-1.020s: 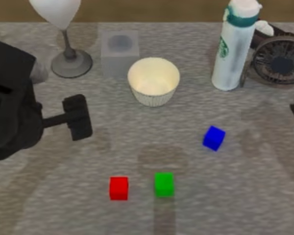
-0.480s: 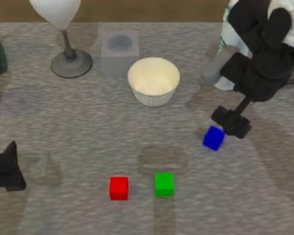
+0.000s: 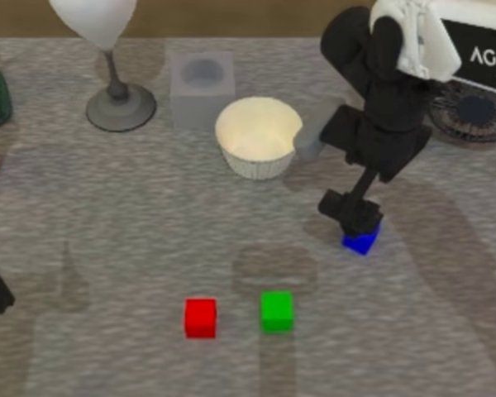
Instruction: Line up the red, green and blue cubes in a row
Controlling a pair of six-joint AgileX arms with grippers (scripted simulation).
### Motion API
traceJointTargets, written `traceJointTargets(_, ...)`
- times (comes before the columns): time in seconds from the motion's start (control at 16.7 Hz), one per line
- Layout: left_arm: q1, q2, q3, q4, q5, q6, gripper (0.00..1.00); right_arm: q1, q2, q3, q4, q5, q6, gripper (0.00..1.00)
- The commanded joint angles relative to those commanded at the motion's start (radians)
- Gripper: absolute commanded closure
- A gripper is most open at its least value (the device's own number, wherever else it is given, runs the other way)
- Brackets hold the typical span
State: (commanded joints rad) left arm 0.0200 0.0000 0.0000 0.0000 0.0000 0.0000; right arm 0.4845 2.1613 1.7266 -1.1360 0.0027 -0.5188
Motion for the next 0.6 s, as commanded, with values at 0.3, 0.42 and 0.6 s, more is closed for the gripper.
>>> traceJointTargets(0.3,0.0,0.0,0.0,0.0,0.0,0.0,0.0,-0.004,-0.001,-0.005,0.005,0.0,0.0,0.0)
traceJointTargets(0.42,0.0,0.0,0.0,0.0,0.0,0.0,0.0,-0.002,0.014,-0.032,0.042,0.0,-0.001,0.0)
traceJointTargets(0.6,0.0,0.0,0.0,0.0,0.0,0.0,0.0,-0.001,0.057,-0.098,0.162,0.001,0.001,0.0)
